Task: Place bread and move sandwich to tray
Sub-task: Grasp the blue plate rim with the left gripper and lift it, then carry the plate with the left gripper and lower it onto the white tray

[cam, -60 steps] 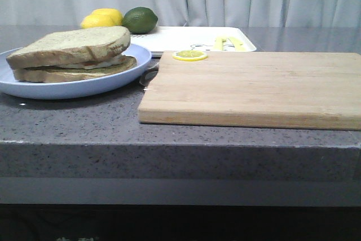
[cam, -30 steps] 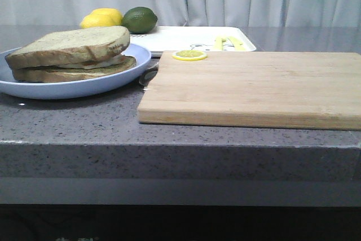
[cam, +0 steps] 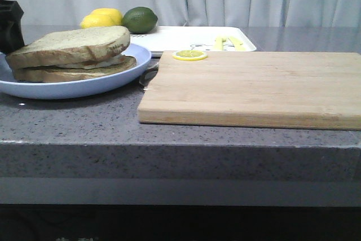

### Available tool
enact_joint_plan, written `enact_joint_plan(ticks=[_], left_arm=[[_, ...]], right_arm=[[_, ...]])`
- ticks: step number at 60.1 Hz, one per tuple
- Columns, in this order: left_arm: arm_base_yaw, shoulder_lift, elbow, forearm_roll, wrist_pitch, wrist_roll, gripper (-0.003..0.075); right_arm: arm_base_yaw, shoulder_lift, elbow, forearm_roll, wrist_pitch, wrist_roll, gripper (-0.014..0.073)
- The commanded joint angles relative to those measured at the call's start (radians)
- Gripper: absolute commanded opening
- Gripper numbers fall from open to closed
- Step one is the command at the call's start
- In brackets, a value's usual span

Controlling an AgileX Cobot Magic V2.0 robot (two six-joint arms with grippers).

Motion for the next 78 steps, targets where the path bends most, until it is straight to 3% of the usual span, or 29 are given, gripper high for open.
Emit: enact_joint_plan(ticks=[1,7,14,30,51,69,78], left_arm=[[-0.006,-0.025,-0.034,-0.011,-0.048,0.0,0.0618],[-0.006,-0.014,-0.034,-0.035,-0.049,0.0,0.0576],[-0.006,0.005,-0.034,-0.059,-0.047,0.0,0.0439],[-0.006,0.033,-0.034,-0.092,-0.022,0.0,-0.0013],[0.048,-0.03,-0.11,-0.213,0.045,0.023,-0.0018],[0.142,-0.036,-0.285,-0.605,0.19,0.254,-0.0019],[0.146,-0.019,-0.383,-0.662,0.195,0.262,-0.0019]], right_arm=[[-0.008,0.009,-0.022,0.001,-0.083,-0.007,-0.0077],[-0.008,0.009,-0.022,0.001,-0.084,-0.007,-0.0077],[-0.008,0.009,-0.022,0.001,-0.084,-0.007,-0.0077],[-0.008,0.009,-0.022,0.001,-0.085,-0.007,-0.0077],[-0.008,0.009,-0.022,0.001,-0.085,-0.007,-0.0077],[-0.008,0.009,-0.022,0.001,-0.085,-0.007,-0.0077],[-0.008,0.009,-0.022,0.001,-0.085,-0.007,-0.0077]])
